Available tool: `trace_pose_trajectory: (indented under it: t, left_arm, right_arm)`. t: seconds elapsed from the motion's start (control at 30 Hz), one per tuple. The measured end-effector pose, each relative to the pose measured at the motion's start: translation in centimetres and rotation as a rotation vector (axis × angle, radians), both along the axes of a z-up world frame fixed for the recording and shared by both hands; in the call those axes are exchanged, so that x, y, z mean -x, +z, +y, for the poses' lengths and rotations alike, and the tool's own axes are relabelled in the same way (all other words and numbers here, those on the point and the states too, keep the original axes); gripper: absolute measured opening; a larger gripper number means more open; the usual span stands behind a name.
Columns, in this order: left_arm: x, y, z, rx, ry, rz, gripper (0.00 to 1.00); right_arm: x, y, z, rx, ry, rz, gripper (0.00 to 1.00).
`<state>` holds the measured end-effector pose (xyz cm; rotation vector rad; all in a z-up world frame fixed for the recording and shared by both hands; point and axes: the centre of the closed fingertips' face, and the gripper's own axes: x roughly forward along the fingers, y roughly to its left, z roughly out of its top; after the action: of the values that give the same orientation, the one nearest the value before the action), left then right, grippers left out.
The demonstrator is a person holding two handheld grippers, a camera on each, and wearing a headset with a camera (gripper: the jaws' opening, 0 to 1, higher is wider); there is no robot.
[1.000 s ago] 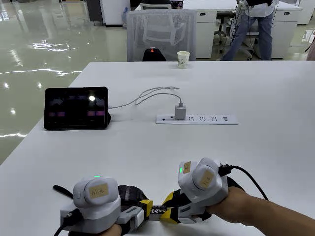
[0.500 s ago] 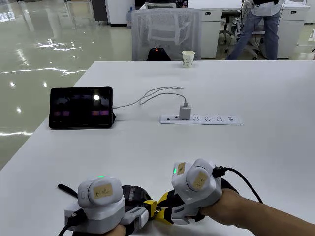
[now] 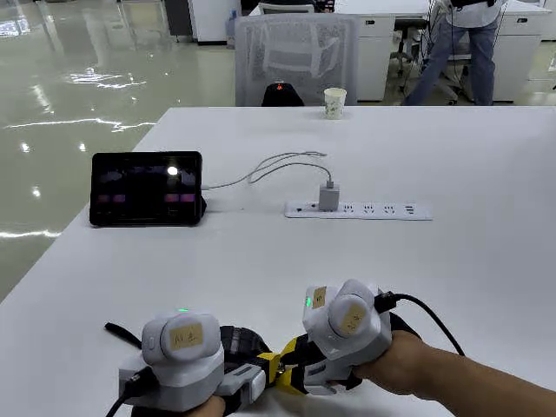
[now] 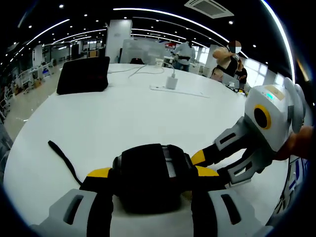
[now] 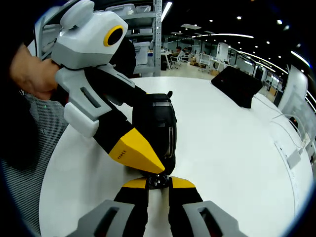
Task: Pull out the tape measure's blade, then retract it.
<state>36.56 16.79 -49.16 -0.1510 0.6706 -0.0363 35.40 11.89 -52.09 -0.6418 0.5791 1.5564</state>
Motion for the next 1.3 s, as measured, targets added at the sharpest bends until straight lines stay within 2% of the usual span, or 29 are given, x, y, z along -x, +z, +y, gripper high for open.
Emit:
trace_pose_trajectory:
  t: [0.3,0.43,0.6,0.77,1.0,1.3]
  left_arm:
    - [0.0,0.0,0.0,0.006,0.000,0.011,0.61]
    - [0.0,0.1,-0.1,-0.027,-0.030,0.021,0.60]
    - [0.4,-0.2,0.1,-0.042,-0.040,0.041,0.62]
    - [1.1,-0.3,0.5,-0.053,-0.042,0.048,0.62]
    - [1.6,0.2,0.6,-0.052,-0.057,0.037,0.66]
    - [2.3,1.3,0.5,-0.053,-0.096,0.006,0.73]
  right_arm:
    - [0.1,-0.2,-0.1,0.019,0.004,-0.014,0.12]
    - [0.0,-0.2,0.0,0.019,-0.003,-0.017,0.13]
    - [0.1,-0.1,-0.2,0.024,-0.007,-0.020,0.17]
    - [0.1,-0.1,-0.8,0.028,-0.024,-0.024,0.21]
    - [-0.1,0.4,-2.0,0.021,-0.083,-0.014,0.29]
    - [-0.4,1.4,-4.1,0.006,-0.170,-0.011,0.39]
